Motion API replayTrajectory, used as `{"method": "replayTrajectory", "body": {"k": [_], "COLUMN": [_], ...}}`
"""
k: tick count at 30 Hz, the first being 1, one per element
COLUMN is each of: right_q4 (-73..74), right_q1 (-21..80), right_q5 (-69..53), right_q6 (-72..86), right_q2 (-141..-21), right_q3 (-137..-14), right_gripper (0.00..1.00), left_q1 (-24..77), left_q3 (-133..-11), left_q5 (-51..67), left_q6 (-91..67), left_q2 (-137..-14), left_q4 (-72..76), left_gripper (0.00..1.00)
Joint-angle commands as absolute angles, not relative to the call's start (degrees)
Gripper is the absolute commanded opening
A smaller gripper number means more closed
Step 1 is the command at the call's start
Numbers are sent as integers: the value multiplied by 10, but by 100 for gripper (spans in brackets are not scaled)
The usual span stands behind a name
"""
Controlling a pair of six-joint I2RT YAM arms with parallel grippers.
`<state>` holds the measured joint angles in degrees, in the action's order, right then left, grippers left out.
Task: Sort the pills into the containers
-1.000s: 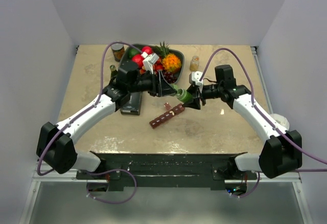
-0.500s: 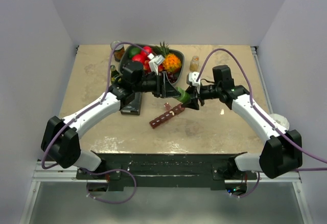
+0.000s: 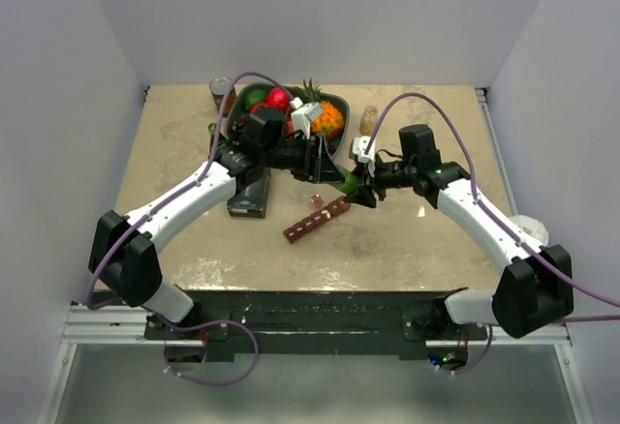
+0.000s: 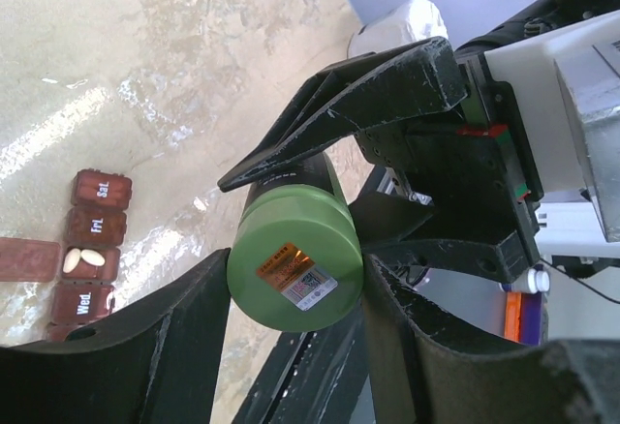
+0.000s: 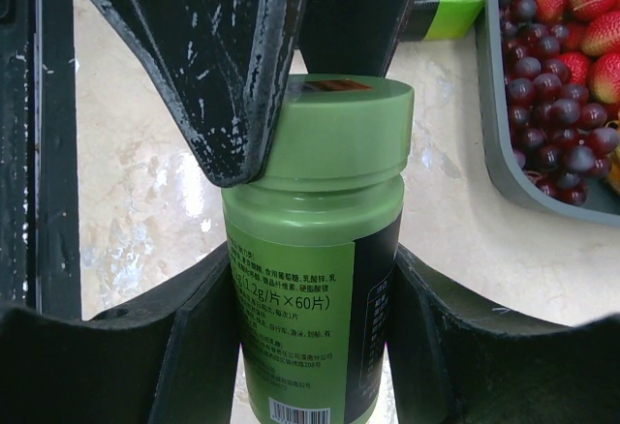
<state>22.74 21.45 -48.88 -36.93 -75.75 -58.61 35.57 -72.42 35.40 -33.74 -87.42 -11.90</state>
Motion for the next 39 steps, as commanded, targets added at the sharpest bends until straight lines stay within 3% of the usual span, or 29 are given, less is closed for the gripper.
{"method": "replayTrajectory", "body": {"k": [1,10,19,22,24,26,31,32,33,34,39], "right_q4": [196,186,99,-16,-67,-62,24,32,38,40,79], "right_q1": [223,223,222,223,226,232,239,238,238,238,239], "right_q5": [-516,-564,-728,-796,-823,-839,-820,-814,-807,-798,-775], "right_q6": [-353,-334,-212,-102,-68,-74,-156,-165,-169,-173,-212], "right_q2": [-754,-758,-776,-784,-798,-808,-808,-806,-802,-802,-801], "right_q3": [-611,-608,-583,-552,-537,-540,-561,-562,-562,-562,-570], "right_gripper": [0,0,0,0,0,0,0,0,0,0,0], "left_q1": [367,368,368,370,370,371,363,361,357,351,343], "left_q3": [-758,-786,-724,-715,-720,-722,-723,-722,-721,-717,-694], "left_q5": [356,407,451,436,434,435,426,432,439,456,485], "left_q6": [-298,-187,47,103,126,141,114,106,97,77,20], "left_q2": [-894,-941,-897,-877,-870,-865,-841,-838,-830,-824,-782], "left_q4": [-149,-235,-218,-207,-218,-218,-204,-200,-193,-174,-130], "left_gripper": [0,0,0,10,23,39,64,78,81,99,99]}}
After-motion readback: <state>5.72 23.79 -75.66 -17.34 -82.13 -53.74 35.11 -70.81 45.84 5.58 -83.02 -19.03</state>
